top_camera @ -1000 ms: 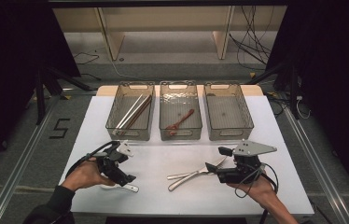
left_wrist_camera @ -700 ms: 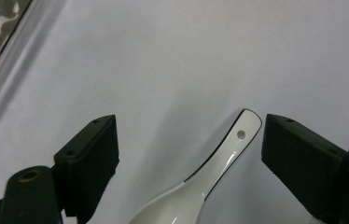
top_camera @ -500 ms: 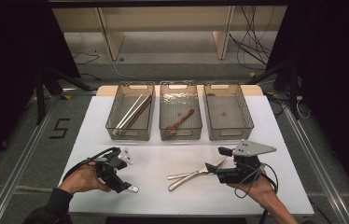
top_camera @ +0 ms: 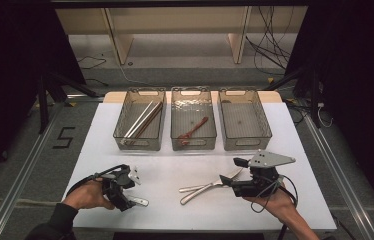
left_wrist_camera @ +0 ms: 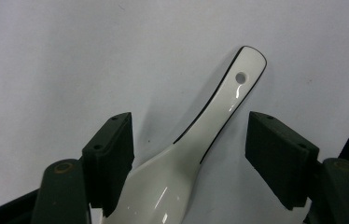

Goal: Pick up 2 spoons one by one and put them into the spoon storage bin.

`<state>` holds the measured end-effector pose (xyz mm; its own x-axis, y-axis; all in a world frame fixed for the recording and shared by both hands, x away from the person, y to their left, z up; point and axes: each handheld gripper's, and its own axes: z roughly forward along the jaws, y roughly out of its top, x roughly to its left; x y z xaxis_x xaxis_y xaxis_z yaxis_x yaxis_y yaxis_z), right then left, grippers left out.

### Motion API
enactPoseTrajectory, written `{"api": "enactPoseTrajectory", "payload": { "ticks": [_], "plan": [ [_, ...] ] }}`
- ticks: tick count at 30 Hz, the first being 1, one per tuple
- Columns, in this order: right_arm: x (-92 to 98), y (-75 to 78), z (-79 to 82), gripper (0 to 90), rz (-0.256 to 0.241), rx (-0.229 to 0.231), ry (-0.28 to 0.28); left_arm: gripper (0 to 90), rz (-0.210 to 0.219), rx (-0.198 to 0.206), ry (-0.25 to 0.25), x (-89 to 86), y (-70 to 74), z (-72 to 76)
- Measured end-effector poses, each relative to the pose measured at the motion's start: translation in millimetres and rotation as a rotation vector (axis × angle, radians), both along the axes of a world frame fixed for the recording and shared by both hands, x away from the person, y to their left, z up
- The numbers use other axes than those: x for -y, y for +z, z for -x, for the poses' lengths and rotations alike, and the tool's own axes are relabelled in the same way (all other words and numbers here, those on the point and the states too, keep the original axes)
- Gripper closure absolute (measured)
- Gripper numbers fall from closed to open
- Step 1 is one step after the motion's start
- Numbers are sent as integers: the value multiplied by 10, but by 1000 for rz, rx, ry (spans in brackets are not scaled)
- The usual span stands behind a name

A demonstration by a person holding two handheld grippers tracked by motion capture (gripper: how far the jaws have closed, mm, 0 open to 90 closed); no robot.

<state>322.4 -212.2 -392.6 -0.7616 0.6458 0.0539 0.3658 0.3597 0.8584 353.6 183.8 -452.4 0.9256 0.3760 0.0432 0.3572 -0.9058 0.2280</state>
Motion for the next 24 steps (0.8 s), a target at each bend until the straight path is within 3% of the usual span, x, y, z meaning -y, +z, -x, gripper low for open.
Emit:
{"api": "enactPoseTrajectory", "payload": {
  "ticks": [5,8,18,24],
  "plan": [
    [-2,0,1,280,2,-4,1,391,-21,8,-10,13,-30,0],
    [-4,-1,1,280,3,-4,2,424,-37,-12,-36,17,-52,-6],
    [-9,-9,-6,280,4,-7,3,528,-64,-42,-15,56,-88,-57],
    [-22,-15,-8,280,7,-11,6,630,-57,-64,-1,57,-82,-87]
  ]
}}
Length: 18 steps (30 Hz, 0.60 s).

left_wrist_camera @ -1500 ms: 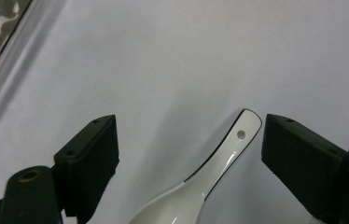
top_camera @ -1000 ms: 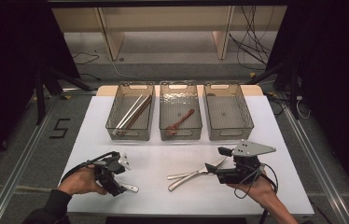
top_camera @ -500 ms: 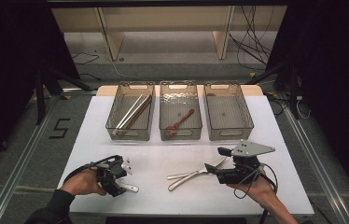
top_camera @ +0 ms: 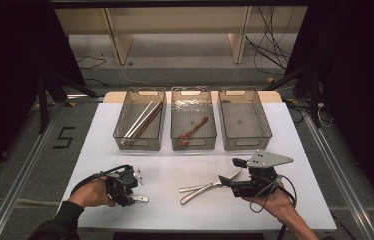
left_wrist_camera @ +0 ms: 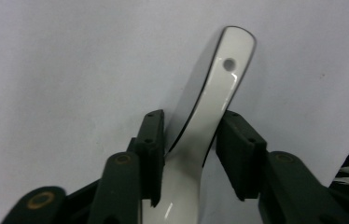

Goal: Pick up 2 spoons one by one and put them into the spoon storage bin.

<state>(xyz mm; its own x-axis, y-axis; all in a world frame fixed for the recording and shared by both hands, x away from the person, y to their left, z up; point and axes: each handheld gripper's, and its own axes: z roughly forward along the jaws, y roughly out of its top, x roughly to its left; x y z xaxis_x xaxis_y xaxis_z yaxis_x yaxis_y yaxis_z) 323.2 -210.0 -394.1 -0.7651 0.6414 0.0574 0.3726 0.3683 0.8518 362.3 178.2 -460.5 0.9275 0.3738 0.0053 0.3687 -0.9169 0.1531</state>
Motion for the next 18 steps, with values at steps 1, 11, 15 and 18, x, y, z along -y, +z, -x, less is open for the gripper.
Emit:
{"api": "enactPoseTrajectory", "payload": {
  "ticks": [1,11,15,18],
  "plan": [
    [0,0,0,281,0,0,1,650,4,2,6,0,0,-3],
    [4,-1,-4,281,-3,-2,-1,728,7,-12,26,-12,6,-40],
    [7,0,-4,281,-3,-1,-3,732,13,-11,35,-16,6,-42],
    [9,2,-3,281,-3,-1,-4,734,15,0,45,-15,10,-37]
  ]
}}
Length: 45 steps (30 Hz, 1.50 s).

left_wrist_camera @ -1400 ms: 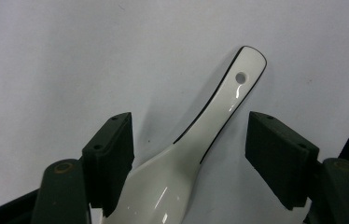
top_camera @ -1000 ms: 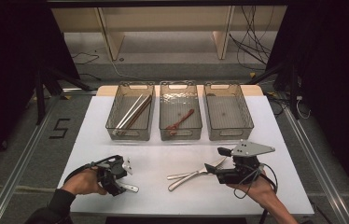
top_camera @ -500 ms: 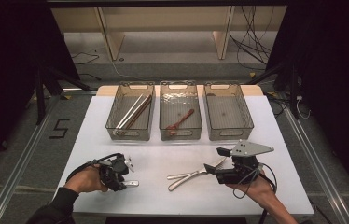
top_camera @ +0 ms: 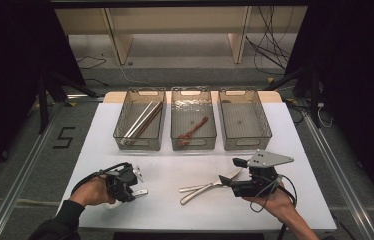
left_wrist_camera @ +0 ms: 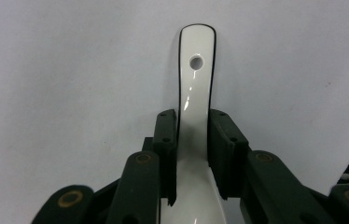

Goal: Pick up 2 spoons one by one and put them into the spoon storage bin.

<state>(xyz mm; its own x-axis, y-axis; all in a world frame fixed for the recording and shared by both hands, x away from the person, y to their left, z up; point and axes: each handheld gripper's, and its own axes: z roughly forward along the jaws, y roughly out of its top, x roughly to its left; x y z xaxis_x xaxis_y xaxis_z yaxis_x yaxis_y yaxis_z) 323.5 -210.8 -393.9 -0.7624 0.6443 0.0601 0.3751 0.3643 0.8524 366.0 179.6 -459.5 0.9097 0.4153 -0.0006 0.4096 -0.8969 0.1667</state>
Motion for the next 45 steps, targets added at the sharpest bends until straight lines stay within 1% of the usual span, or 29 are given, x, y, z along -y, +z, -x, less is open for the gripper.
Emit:
{"api": "enactPoseTrajectory", "payload": {
  "ticks": [4,6,8,10,11,14,15,20,22,23,24,25,27,28,29,30,32,33,34,36,45],
  "plan": [
    [5,2,0,281,0,1,2,736,-4,13,-3,-13,29,-11],
    [6,2,-1,281,0,1,2,738,12,25,20,-19,26,-7],
    [4,2,1,281,-1,3,1,739,17,33,22,-35,45,-14],
    [5,3,2,281,-1,3,0,740,34,50,47,-41,64,-15],
    [6,3,2,281,-3,3,0,740,37,61,52,-43,71,-16],
    [8,3,0,281,-2,3,0,741,55,71,68,-56,94,-30],
    [8,4,1,281,-3,3,0,742,64,68,80,-64,100,-37],
    [8,3,1,281,-2,3,0,743,106,101,137,-107,160,-64],
    [8,3,1,281,-2,3,0,744,124,113,144,-117,179,-66],
    [7,3,1,281,-2,3,-1,744,131,108,152,-121,185,-69],
    [8,3,1,281,-2,3,-1,745,136,119,152,-122,192,-70],
    [9,3,0,281,-3,3,0,745,145,117,160,-124,202,-75],
    [8,3,0,281,-2,2,-1,746,164,126,175,-129,222,-83],
    [8,3,1,281,-2,1,0,746,168,123,176,-134,231,-86],
    [7,3,2,281,-2,3,-1,746,181,128,182,-138,236,-86],
    [8,3,1,281,-2,2,-1,747,181,120,176,-148,246,-92],
    [10,3,0,281,-2,2,0,747,202,116,192,-156,254,-95],
    [11,3,0,281,-2,2,-1,747,207,119,192,-162,263,-100],
    [11,3,0,281,-3,3,-1,747,224,126,212,-157,267,-95],
    [10,4,1,281,-3,3,-1,748,236,127,214,-162,296,-102],
    [14,4,-3,281,-7,0,-7,748,342,122,242,-106,464,-134]
  ]
}}
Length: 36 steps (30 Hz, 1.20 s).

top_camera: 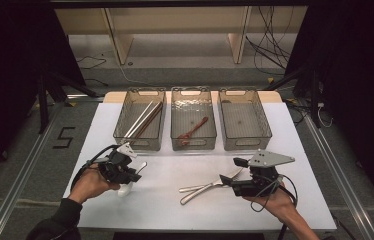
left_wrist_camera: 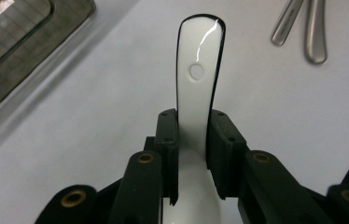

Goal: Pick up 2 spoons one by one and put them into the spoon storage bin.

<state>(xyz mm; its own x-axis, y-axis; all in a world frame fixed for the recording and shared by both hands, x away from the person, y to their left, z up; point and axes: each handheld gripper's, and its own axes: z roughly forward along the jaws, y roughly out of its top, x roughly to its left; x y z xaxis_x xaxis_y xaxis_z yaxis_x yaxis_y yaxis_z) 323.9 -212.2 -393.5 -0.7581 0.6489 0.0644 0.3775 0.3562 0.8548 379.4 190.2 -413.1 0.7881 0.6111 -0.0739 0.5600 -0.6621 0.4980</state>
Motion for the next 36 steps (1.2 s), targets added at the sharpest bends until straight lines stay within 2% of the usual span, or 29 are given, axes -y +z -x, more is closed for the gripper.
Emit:
{"api": "enactPoseTrajectory", "payload": {
  "ticks": [5,8,11,14,17,22,30,36],
  "plan": [
    [7,-3,-8,281,-2,-3,-3,748,82,-7,18,44,95,-59],
    [8,-3,-9,281,-6,-4,-6,747,106,-4,13,105,152,-132],
    [12,-3,-12,280,-6,-5,-7,747,151,-8,17,176,220,-221],
    [15,-6,-14,281,-7,-5,-7,747,154,3,26,248,272,-312],
    [17,-6,-15,280,-8,-5,-6,748,180,-4,37,307,309,-393],
    [15,-6,-13,281,-7,-5,-6,747,216,13,57,406,376,-504],
    [11,-7,-10,281,-5,-2,-3,747,226,35,52,570,478,-671],
    [11,-7,-11,280,-7,-2,-4,747,260,50,64,665,547,-819]
  ]
}}
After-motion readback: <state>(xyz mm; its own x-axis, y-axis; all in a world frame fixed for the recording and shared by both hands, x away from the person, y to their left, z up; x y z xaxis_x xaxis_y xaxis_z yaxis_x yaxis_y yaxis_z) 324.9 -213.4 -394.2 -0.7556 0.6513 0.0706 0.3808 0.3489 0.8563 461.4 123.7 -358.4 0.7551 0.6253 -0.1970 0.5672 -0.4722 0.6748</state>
